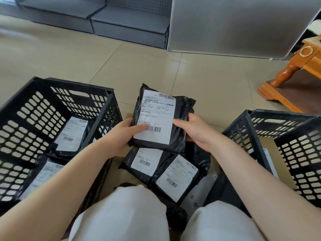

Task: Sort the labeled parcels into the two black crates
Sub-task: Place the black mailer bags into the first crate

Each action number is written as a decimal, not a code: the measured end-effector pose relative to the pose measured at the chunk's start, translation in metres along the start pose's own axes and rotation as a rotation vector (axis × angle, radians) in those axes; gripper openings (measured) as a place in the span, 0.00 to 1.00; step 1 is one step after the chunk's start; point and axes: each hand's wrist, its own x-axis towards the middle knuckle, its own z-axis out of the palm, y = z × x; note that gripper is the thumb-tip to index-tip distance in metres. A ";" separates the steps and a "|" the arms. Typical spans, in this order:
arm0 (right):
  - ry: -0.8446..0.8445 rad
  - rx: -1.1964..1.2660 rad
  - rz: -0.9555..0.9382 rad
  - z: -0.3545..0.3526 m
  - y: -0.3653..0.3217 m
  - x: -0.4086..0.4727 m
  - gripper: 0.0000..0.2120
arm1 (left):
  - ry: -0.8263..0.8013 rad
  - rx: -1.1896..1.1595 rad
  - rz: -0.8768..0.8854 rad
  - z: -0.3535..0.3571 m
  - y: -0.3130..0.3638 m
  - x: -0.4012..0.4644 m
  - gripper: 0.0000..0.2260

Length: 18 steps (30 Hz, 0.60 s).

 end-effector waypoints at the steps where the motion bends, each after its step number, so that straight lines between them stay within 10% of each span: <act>1: -0.013 -0.010 -0.004 0.009 -0.005 0.004 0.16 | 0.024 -0.005 0.014 -0.008 0.002 -0.002 0.15; 18: -0.320 -0.608 -0.183 0.164 -0.056 0.031 0.26 | 0.517 -0.269 0.073 -0.201 0.005 -0.015 0.08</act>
